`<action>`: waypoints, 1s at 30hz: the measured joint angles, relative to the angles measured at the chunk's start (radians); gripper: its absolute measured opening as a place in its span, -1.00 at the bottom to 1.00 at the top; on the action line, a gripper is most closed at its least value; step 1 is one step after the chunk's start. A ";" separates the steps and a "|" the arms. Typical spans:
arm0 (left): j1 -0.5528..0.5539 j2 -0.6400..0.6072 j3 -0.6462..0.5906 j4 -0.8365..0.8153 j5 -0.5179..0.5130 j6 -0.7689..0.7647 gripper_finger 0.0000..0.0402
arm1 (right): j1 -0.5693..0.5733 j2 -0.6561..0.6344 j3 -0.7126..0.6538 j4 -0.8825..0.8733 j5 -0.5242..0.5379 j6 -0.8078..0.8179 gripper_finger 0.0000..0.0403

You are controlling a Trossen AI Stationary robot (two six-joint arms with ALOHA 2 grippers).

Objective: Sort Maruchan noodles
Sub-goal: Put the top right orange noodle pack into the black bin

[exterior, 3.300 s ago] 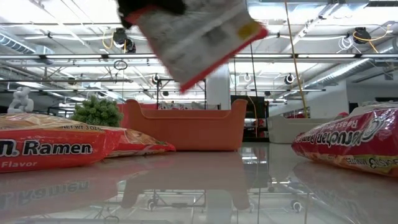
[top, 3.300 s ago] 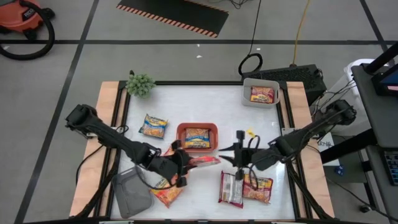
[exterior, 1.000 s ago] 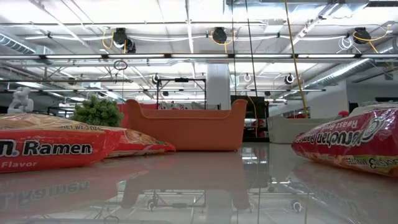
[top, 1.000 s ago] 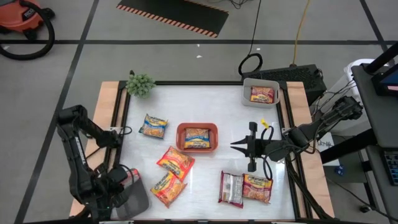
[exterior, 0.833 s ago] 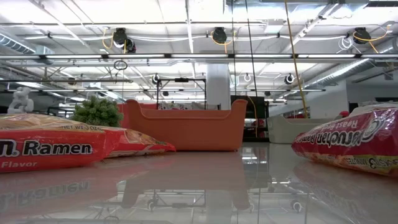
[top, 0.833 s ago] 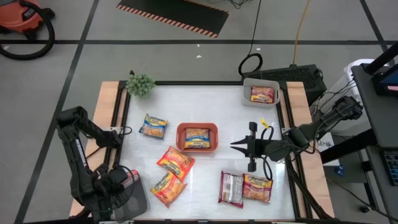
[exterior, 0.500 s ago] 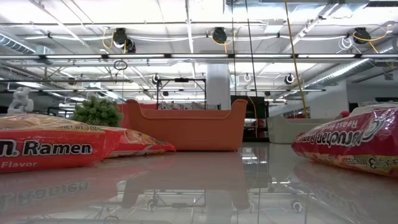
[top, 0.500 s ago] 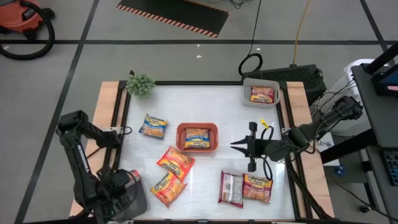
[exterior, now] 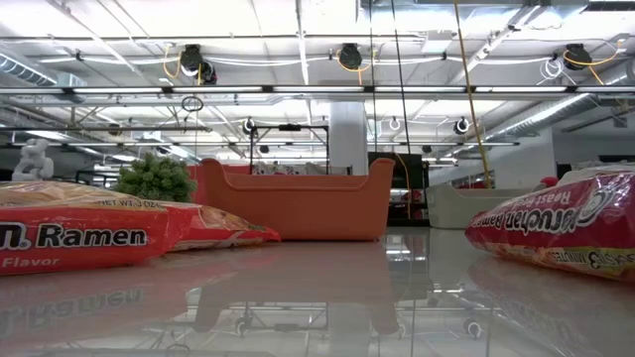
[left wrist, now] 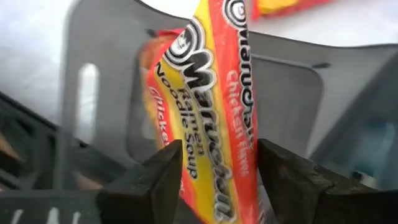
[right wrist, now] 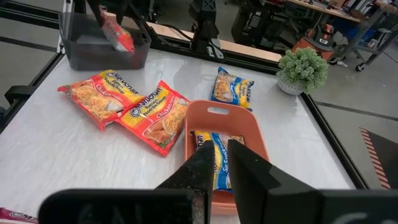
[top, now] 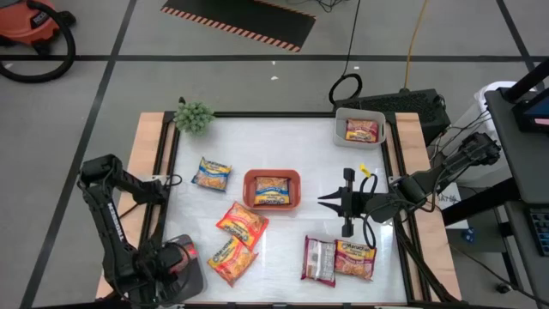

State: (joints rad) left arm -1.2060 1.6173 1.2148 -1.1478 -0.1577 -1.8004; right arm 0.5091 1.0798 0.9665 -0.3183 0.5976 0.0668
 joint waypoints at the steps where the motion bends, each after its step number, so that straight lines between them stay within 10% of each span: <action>1: 0.000 0.000 0.000 0.017 0.000 0.000 0.07 | 0.000 0.000 0.000 0.000 0.000 0.000 -0.81; 30: 0.041 -0.001 -0.080 0.140 -0.200 0.167 0.08 | 0.000 0.000 0.000 0.000 0.000 0.000 -0.81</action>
State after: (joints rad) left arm -1.1649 1.6165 1.1349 -1.0080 -0.3574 -1.6331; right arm 0.5095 1.0798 0.9665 -0.3183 0.5972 0.0669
